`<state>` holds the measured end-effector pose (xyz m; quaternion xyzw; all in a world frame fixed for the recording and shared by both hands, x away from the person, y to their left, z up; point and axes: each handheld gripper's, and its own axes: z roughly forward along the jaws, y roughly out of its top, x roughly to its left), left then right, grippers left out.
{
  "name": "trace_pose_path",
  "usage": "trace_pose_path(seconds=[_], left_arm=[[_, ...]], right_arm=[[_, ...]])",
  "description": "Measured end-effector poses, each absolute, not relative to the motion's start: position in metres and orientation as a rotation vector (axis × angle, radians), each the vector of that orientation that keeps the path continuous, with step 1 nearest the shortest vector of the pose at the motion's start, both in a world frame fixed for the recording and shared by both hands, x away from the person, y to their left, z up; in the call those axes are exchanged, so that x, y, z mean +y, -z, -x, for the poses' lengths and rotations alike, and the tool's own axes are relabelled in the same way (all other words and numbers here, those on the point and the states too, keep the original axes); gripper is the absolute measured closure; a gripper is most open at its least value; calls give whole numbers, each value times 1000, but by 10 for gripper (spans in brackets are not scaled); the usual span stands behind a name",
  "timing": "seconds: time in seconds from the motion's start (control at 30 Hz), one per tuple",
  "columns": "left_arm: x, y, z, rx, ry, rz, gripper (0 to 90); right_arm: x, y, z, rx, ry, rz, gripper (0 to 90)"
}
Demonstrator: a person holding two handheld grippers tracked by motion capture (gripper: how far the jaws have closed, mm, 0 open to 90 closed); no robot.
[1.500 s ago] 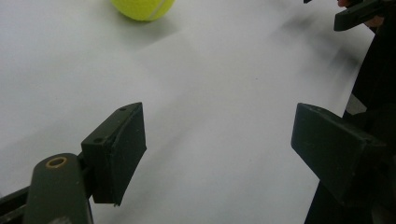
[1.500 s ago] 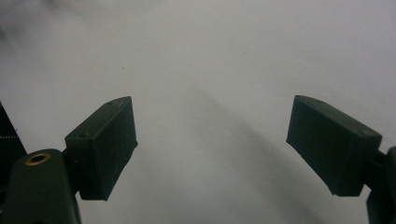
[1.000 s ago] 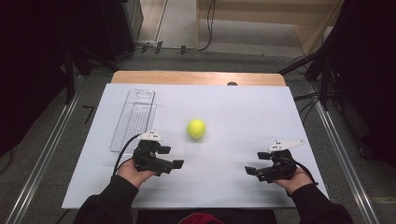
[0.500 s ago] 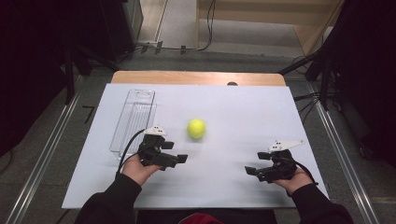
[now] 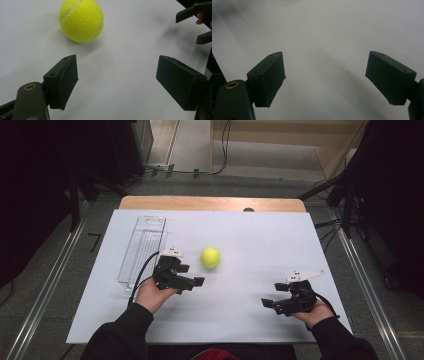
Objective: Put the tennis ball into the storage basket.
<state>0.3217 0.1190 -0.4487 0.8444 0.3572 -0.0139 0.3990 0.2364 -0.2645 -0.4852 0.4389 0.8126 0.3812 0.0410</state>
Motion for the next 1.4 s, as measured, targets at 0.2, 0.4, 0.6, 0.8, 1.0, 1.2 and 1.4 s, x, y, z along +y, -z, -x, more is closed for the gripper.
trace_pose_path(seconds=[0.2, 0.4, 0.6, 0.8, 1.0, 1.2, 1.4], left_arm=[[115, 444, -331, 895, 50, -2132, 180], [111, 439, -340, 901, 51, -2122, 180], [104, 435, -350, 886, 39, -2128, 180], [98, 435, -358, 884, 48, -2136, 180], [95, 432, -367, 882, 42, -2132, 180], [90, 429, -378, 887, 36, -2127, 180], [88, 428, -388, 895, 16, -2142, 180]], right_arm=[[-265, 485, -236, 2487, -1175, -1348, 139], [-265, 485, -237, 2488, -1177, -1347, 139], [-265, 485, -237, 2489, -1176, -1346, 139], [-264, 485, -237, 2490, -1177, -1345, 139], [-264, 485, -237, 2486, -1178, -1350, 139], [-264, 485, -237, 2494, -1176, -1342, 139], [-264, 485, -237, 2495, -1174, -1343, 139]])
